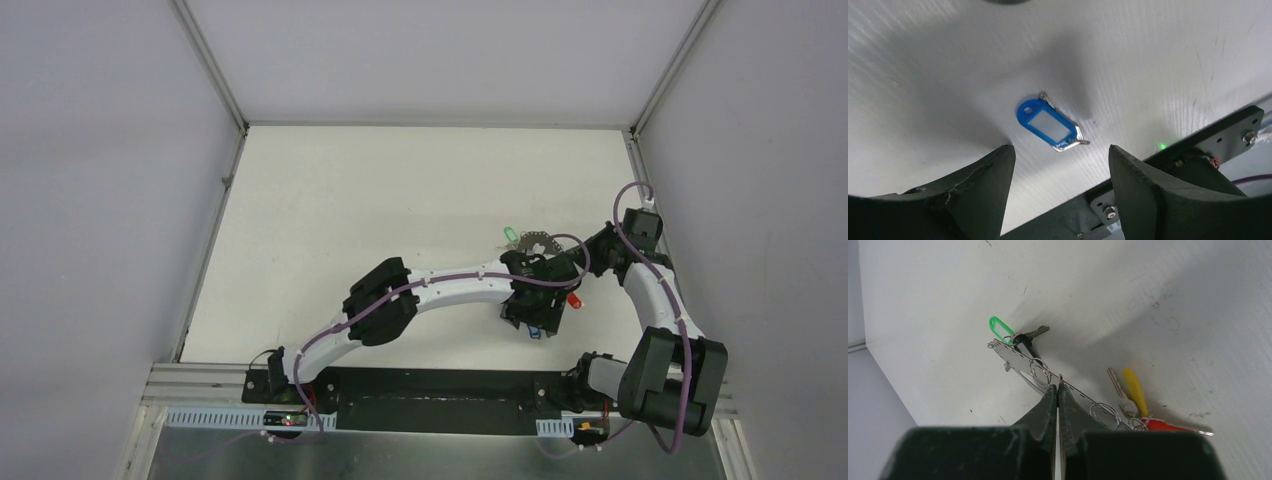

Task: Put the keys on the keyring

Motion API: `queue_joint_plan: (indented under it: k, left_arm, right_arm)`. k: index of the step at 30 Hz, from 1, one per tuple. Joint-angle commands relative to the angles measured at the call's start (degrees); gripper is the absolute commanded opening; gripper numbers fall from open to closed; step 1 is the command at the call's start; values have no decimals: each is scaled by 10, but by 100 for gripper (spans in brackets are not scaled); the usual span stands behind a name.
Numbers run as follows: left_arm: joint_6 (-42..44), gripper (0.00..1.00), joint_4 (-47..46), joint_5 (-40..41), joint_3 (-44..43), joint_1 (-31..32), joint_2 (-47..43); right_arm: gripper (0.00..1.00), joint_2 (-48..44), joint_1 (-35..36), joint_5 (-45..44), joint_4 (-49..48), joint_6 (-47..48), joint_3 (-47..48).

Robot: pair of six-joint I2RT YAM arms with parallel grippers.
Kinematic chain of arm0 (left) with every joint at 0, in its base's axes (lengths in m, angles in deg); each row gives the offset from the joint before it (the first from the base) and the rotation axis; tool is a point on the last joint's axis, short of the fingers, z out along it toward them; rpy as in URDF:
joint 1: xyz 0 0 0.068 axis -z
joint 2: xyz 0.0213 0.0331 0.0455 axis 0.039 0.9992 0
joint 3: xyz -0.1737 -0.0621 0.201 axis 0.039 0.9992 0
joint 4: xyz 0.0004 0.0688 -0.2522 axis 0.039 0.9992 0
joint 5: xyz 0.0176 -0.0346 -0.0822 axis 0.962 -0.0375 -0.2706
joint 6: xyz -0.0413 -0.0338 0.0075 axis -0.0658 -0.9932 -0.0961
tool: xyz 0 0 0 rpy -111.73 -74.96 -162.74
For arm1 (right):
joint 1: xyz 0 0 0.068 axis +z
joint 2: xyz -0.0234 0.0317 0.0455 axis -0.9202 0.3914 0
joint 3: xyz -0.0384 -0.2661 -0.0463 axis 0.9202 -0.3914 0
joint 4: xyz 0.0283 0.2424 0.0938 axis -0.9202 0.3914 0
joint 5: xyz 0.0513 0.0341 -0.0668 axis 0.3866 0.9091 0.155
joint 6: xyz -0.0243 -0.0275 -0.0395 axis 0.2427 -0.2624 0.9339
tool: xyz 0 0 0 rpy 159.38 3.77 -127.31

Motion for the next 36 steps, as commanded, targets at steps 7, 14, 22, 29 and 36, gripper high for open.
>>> queue_joint_plan:
  k: [7,14,22,29,36]
  left_arm:
    - [39,64,94,56,-108,16,65]
    - [52,48,99,65,-92,15,51]
    - [64,23,89,84,-19,14,-7]
    - [62,4,88,108,54,8,-57]
    - [59,0,87,123,147,-13,-127]
  right_arm:
    - [0,-18,-6,3,3,-2,-10]
    - [0,-20,-7,6,2,-1,-11]
    - [0,-28,-7,13,4,7,-10]
    - [0,-33,-7,29,9,9,-10]
    - [0,-33,-5,72,6,3,-13]
